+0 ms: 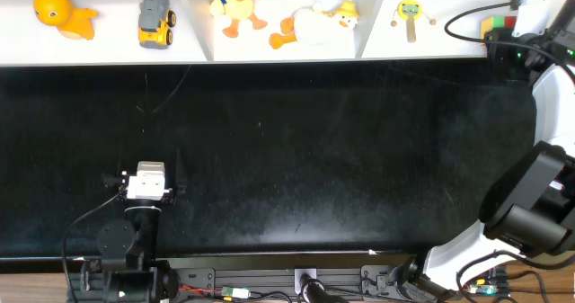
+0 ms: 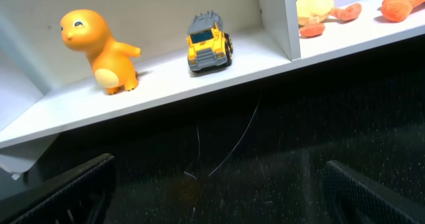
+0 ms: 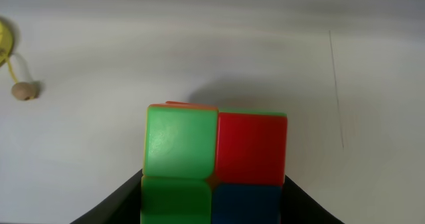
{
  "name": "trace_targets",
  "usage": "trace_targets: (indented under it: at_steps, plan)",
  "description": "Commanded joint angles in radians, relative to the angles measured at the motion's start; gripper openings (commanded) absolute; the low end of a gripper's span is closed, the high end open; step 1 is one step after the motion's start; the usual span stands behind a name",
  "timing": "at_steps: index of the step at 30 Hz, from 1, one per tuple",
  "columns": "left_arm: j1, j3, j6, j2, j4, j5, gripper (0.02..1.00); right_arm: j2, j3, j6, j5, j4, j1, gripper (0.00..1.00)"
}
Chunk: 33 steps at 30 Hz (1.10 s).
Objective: Store Toys
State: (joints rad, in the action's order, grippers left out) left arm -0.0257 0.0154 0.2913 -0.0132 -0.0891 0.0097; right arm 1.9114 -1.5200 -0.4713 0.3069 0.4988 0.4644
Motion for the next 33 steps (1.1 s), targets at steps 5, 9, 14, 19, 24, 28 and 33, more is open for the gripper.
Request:
trace_targets:
  at_steps: [5, 9, 14, 19, 24, 28, 33]
  plan:
    - [0.006, -0.008, -0.011, 0.010, 0.004, -0.012, 0.998, 0.004, -0.040, 0.031, 0.006, -0.029, -0.011, 0.450]
    - [0.005, -0.008, -0.010, 0.010, 0.004, -0.012, 0.998, 0.009, -0.040, 0.031, 0.006, -0.031, -0.012, 0.669]
    - [0.006, -0.008, -0.011, 0.010, 0.004, -0.012, 0.998, 0.013, -0.040, 0.031, 0.006, -0.035, -0.013, 0.851]
    - [0.005, -0.008, -0.010, 0.010, 0.004, -0.012, 0.998, 0.013, -0.040, 0.031, -0.024, -0.040, -0.018, 0.996]
    - [0.006, -0.008, -0.010, 0.010, 0.004, -0.012, 0.998, 0.007, -0.035, 0.054, -0.100, -0.035, -0.034, 0.998]
    - [0.006, -0.008, -0.010, 0.010, 0.004, -0.012, 0.998, -0.025, 0.003, 0.054, -0.101, -0.034, -0.040, 0.998]
    - [0.006, -0.008, -0.010, 0.010, 0.004, -0.012, 0.998, -0.127, 0.144, 0.055, -0.101, -0.084, -0.039, 0.998]
